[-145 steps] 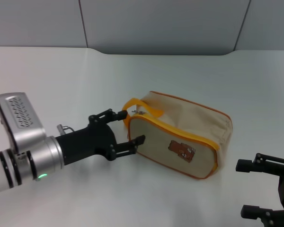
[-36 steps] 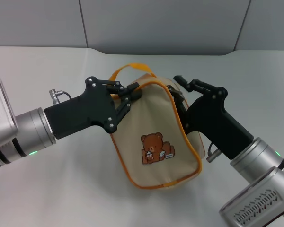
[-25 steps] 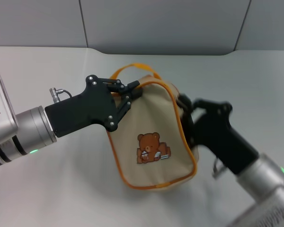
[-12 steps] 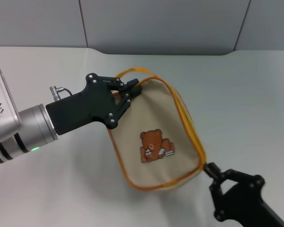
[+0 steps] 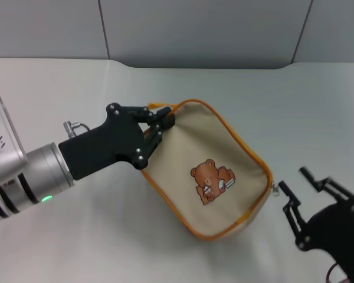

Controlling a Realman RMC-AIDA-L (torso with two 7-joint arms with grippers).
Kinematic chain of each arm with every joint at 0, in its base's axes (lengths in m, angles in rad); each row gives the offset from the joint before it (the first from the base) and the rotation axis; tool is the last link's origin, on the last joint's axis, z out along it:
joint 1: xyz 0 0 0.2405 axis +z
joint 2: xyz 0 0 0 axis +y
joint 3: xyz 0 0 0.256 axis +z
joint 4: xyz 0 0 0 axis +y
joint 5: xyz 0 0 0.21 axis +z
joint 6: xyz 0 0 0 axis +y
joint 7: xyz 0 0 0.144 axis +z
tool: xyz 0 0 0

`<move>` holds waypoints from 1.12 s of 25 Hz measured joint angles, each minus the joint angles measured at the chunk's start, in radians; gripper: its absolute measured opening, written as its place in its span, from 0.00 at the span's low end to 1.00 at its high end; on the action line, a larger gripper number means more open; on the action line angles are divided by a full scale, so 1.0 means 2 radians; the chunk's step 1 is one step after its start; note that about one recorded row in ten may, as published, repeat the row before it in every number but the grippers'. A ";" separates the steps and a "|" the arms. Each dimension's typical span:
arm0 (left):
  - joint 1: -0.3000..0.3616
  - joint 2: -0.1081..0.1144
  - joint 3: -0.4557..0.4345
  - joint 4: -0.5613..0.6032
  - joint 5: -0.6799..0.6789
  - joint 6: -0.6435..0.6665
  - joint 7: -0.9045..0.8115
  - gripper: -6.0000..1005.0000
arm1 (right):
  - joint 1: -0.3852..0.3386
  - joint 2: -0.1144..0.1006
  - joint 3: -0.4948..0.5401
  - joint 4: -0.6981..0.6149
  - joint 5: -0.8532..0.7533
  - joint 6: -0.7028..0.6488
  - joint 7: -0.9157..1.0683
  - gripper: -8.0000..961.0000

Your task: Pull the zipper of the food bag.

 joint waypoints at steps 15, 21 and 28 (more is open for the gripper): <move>0.048 0.005 0.077 0.055 0.001 0.091 -0.106 0.30 | 0.078 -0.006 -0.083 -0.305 -0.032 -0.098 0.614 0.71; 0.088 0.007 0.178 0.151 0.002 0.132 -0.173 0.51 | 0.118 -0.020 -0.191 -0.387 -0.077 -0.145 0.757 0.85; 0.111 0.012 0.199 0.169 0.010 0.135 -0.188 0.80 | 0.140 -0.018 -0.246 -0.411 -0.085 -0.147 0.790 0.87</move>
